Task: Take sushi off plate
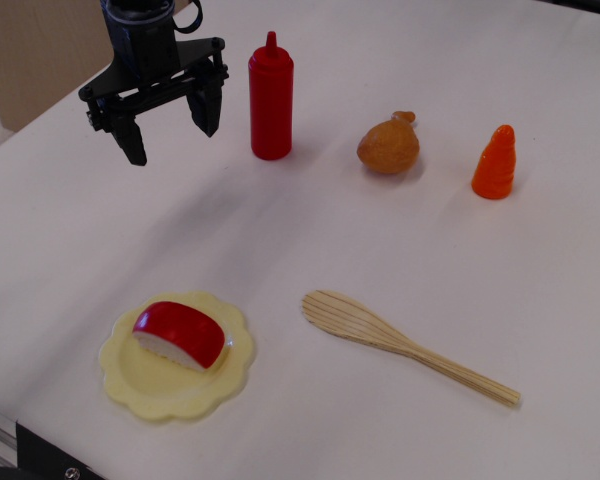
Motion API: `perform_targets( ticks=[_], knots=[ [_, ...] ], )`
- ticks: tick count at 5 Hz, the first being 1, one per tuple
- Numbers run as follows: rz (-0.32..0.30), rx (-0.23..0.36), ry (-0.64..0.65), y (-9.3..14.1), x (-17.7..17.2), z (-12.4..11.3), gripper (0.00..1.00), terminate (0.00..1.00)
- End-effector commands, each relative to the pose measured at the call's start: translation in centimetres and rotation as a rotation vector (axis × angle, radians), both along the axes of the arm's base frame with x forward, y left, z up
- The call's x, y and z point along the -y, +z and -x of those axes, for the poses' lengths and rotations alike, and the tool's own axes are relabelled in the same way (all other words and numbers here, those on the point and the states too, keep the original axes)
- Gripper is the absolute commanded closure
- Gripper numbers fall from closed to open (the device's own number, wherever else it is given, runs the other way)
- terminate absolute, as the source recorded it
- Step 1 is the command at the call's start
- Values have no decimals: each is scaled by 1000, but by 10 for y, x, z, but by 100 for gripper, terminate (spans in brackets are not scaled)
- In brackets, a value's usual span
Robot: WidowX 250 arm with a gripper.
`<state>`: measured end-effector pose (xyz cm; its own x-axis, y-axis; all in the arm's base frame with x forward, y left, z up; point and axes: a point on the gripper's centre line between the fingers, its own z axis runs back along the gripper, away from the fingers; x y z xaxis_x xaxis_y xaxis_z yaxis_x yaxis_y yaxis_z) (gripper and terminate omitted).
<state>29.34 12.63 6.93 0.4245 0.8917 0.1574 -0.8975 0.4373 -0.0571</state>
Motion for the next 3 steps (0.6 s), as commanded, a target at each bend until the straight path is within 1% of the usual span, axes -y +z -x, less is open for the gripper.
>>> perform_targets(
  ticks=[1,2,3],
  knots=[
    [0,0,0,0,0,0,0,0],
    [12,8,94,3,14,22,0,0],
    [12,20,193,9,30,45,0,0]
  ],
)
